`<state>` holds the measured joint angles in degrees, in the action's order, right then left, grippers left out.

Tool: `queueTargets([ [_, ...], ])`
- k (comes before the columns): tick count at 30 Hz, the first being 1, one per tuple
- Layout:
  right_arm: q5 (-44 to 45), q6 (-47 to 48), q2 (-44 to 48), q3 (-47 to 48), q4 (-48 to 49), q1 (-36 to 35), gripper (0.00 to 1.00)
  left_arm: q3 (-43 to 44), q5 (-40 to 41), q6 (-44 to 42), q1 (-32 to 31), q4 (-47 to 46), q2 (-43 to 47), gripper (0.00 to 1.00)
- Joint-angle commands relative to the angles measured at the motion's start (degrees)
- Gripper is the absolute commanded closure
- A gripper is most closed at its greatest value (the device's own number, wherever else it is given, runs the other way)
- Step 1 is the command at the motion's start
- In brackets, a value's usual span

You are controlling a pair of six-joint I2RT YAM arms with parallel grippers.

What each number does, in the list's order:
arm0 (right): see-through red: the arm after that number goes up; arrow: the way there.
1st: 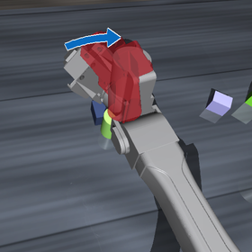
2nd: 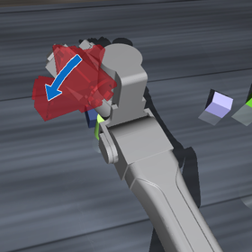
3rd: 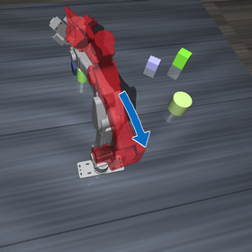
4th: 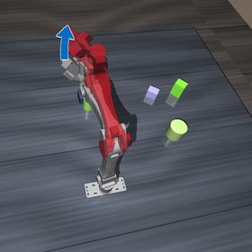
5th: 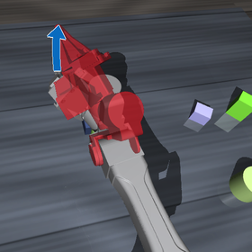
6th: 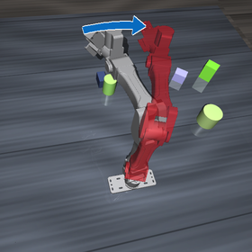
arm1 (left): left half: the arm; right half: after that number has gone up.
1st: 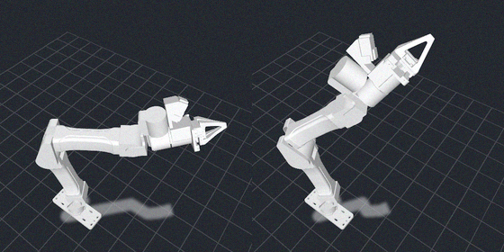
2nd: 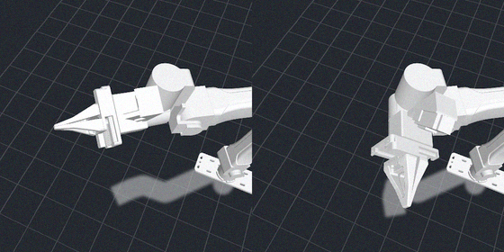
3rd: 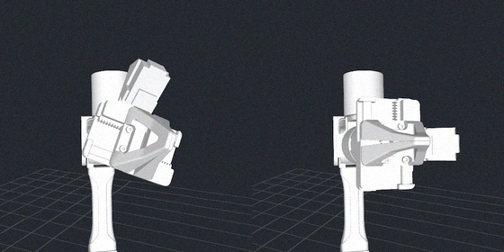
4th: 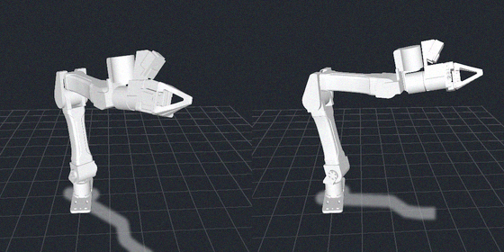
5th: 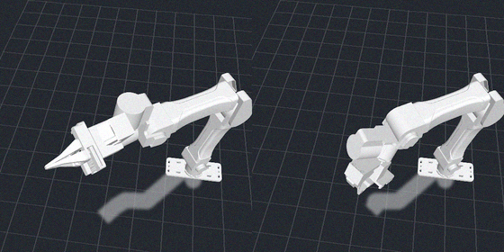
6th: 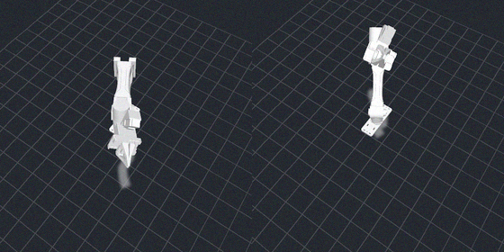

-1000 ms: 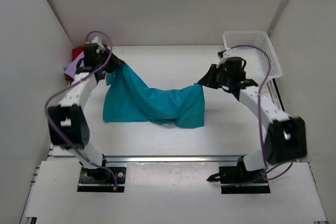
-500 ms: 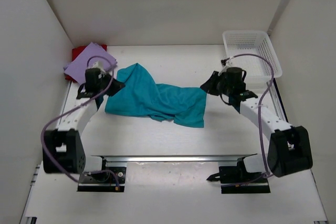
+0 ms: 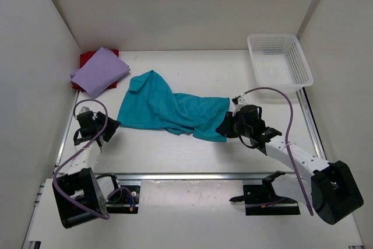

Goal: Fold and stack the t-shirts
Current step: Flatten out the tshirt

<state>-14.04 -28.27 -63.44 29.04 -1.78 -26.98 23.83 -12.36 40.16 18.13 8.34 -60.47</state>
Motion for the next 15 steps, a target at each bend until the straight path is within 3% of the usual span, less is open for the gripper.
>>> queueTargets([
  [1, -1.16, 0.5, 2.35, -2.31, 3.45, 0.97, 0.86, -1.86, 1.72, 3.34, -1.86, -4.37, -2.45, 0.4],
  [3, -2.13, 0.94, 2.7, -3.02, 3.63, 1.58, 0.84, -3.09, 0.94, 6.05, -2.13, -10.5, -4.74, 0.4],
  [10, -1.87, 0.94, 3.41, -5.74, 3.54, 3.33, 0.8, -3.09, 2.43, 10.63, -3.1, -18.17, -12.56, 0.43],
  [14, -0.38, -0.2, 4.55, -8.2, 1.88, 6.58, 0.69, -2.66, 3.39, 12.13, -3.19, -21.16, -14.5, 0.57],
  [15, 1.02, -0.9, 5.16, -9.08, 0.74, 6.59, 0.67, -2.22, 3.13, 12.13, -3.62, -21.61, -14.85, 0.68],
])
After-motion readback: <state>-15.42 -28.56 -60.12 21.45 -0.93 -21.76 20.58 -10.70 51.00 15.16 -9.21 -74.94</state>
